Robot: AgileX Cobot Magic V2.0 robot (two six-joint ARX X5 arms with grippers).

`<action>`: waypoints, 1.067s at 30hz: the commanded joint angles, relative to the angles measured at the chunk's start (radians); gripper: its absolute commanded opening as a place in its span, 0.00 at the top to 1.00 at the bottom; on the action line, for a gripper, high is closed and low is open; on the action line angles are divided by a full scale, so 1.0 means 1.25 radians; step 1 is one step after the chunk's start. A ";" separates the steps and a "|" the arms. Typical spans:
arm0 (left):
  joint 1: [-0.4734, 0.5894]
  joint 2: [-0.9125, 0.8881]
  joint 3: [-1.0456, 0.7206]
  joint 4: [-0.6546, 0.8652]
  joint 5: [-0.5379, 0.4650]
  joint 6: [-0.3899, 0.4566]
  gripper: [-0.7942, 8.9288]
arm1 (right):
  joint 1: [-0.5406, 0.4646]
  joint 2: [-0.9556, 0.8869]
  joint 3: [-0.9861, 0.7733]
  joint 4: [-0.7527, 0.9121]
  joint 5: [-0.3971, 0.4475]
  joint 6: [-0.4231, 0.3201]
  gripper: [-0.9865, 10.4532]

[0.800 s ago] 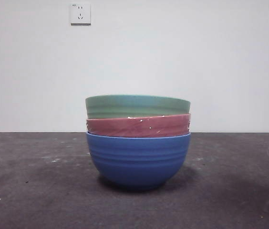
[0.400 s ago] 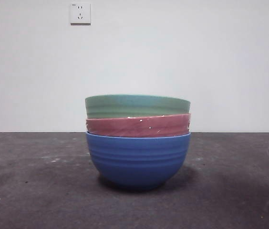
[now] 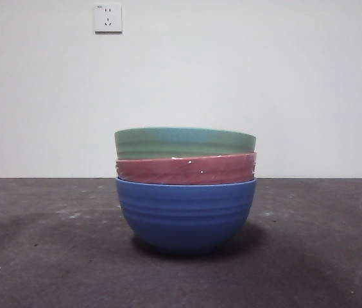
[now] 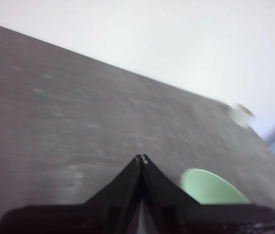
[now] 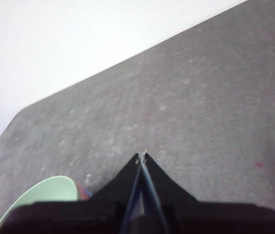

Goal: Pick up the green bowl on the top,put the green bowl on the left,pick up the red bowl in the middle,put the red bowl on the right

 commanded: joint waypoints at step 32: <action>-0.393 0.471 0.408 -0.305 -0.177 0.157 0.59 | 0.003 0.236 0.216 -0.114 -0.149 -0.177 0.72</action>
